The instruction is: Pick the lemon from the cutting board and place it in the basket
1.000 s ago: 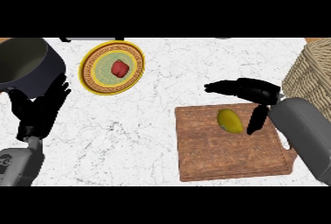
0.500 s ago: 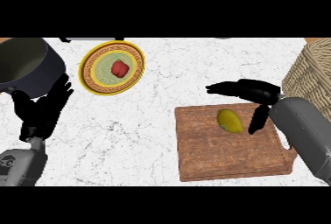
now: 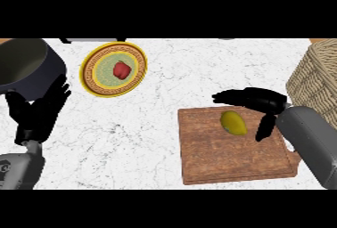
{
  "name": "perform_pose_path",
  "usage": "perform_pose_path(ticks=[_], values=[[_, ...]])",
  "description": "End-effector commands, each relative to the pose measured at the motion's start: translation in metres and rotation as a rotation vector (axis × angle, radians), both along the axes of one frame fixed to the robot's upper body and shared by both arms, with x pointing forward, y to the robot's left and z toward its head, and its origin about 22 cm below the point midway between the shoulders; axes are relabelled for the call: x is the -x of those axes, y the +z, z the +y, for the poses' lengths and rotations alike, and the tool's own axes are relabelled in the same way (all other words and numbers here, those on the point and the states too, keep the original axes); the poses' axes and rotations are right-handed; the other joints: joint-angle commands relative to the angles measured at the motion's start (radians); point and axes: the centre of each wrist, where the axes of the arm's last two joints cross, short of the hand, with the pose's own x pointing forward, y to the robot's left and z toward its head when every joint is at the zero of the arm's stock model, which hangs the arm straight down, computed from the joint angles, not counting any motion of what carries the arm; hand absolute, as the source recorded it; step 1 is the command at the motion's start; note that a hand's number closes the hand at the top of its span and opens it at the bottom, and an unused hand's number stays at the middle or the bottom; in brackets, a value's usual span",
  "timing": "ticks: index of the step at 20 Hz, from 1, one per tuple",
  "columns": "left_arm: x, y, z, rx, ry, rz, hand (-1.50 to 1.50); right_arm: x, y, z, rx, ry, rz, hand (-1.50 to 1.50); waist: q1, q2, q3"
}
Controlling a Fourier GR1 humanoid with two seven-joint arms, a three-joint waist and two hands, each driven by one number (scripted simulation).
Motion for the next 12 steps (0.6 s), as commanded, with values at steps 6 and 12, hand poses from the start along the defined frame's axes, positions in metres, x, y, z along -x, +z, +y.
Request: perform_pose_path(ticks=[6, 12], values=[[0.011, -0.002, 0.017, 0.011, -0.021, -0.001, 0.00, 0.001, -0.017, 0.006, 0.009, 0.044, 0.013, -1.50, 0.003, 0.001, 0.000], [0.003, 0.005, 0.001, -0.012, -0.005, 0.005, 0.00, 0.017, -0.030, 0.025, 0.083, 0.140, -0.076, 1.50, -0.002, -0.001, 0.000]])
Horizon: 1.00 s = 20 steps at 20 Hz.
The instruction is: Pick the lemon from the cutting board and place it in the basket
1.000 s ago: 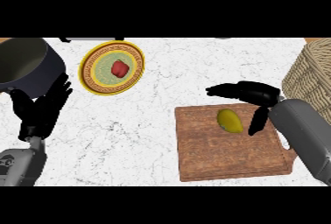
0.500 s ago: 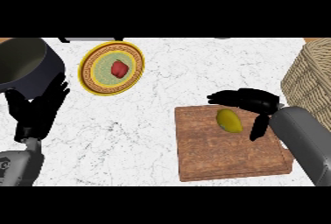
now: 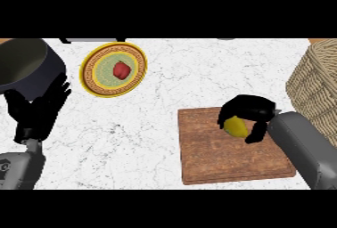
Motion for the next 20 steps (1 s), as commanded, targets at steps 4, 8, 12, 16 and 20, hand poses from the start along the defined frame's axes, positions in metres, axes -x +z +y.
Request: perform_pose_path(ticks=[4, 8, 12, 16, 20], values=[[-0.011, 0.002, -0.007, -0.009, 0.000, -0.007, 0.00, -0.004, -0.013, 0.023, 0.006, 0.052, 0.007, 1.50, 0.001, 0.004, 0.003], [0.003, -0.003, 0.011, -0.008, 0.024, 0.001, 0.00, -0.017, -0.005, -0.003, -0.023, -0.618, 0.047, 1.50, -0.014, 0.007, -0.001], [0.006, -0.003, 0.013, -0.010, 0.047, 0.008, 0.00, -0.010, -0.015, -0.042, -0.050, -1.055, 0.081, 1.50, -0.064, 0.004, -0.001], [0.003, 0.001, 0.009, -0.011, 0.021, -0.001, 0.00, -0.022, -0.013, -0.019, -0.088, -1.423, 0.120, 1.50, -0.020, 0.010, -0.004], [0.001, -0.001, 0.000, -0.009, -0.009, -0.007, 0.00, -0.043, 0.008, 0.029, -0.218, -1.752, 0.132, 1.50, 0.031, 0.012, -0.003]])
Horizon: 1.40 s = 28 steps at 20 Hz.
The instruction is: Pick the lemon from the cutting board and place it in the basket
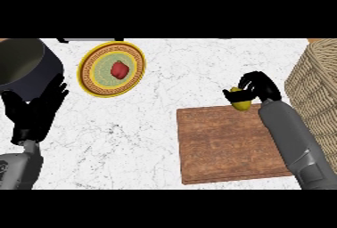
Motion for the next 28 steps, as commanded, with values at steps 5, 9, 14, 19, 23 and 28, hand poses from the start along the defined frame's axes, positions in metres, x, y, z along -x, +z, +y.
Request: perform_pose_path(ticks=[5, 9, 14, 19, 23, 28], values=[[-0.008, 0.009, -0.015, 0.005, -0.078, -0.010, 0.00, -0.036, 0.069, 0.105, -0.204, -0.556, -0.374, 1.50, 0.073, 0.006, 0.005], [-0.010, 0.003, -0.019, 0.006, -0.080, 0.000, 0.00, -0.050, 0.114, 0.142, -0.108, -0.626, -0.606, 1.50, 0.070, 0.006, 0.001], [-0.015, 0.010, -0.016, -0.001, -0.047, -0.005, 0.00, -0.065, 0.152, 0.156, -0.025, -0.750, -0.647, 1.50, 0.051, 0.001, 0.001], [-0.007, -0.004, -0.002, -0.009, -0.040, 0.013, 0.00, -0.079, 0.212, 0.139, 0.103, -0.881, -0.629, 1.50, 0.039, 0.004, 0.002], [-0.011, 0.003, -0.009, -0.008, -0.045, -0.002, 0.00, -0.081, 0.229, 0.143, 0.177, -0.942, -0.618, 1.50, 0.047, 0.007, 0.004], [-0.016, 0.010, -0.012, 0.014, -0.060, -0.015, 0.00, -0.085, 0.264, 0.102, 0.228, -1.022, -0.659, 1.50, 0.047, 0.012, 0.005]])
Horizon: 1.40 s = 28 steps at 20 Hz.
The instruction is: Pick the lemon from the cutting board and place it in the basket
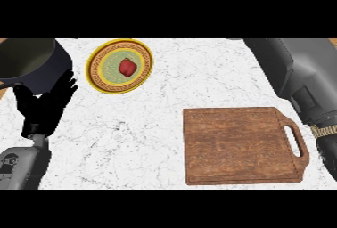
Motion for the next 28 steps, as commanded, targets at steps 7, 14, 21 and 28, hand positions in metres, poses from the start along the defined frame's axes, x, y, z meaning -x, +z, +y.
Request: perform_pose_path(ticks=[7, 14, 21, 28], values=[[-0.001, 0.004, 0.017, -0.003, 0.019, 0.004, 0.00, -0.002, 0.047, -0.053, -0.044, -0.305, -0.006, 1.50, -0.009, 0.001, 0.001], [0.013, -0.007, 0.005, 0.005, 0.045, 0.011, 0.00, 0.001, 0.010, -0.117, -0.006, -0.442, 0.054, 1.50, -0.028, -0.011, 0.003], [0.007, -0.006, 0.020, 0.011, 0.049, 0.013, 0.00, 0.002, -0.021, -0.124, -0.030, -0.424, 0.066, 1.50, -0.052, -0.016, 0.002], [0.014, -0.019, 0.026, 0.000, 0.067, 0.025, 0.00, 0.017, -0.065, -0.169, -0.040, -0.432, 0.051, 1.50, -0.067, -0.018, 0.003]])
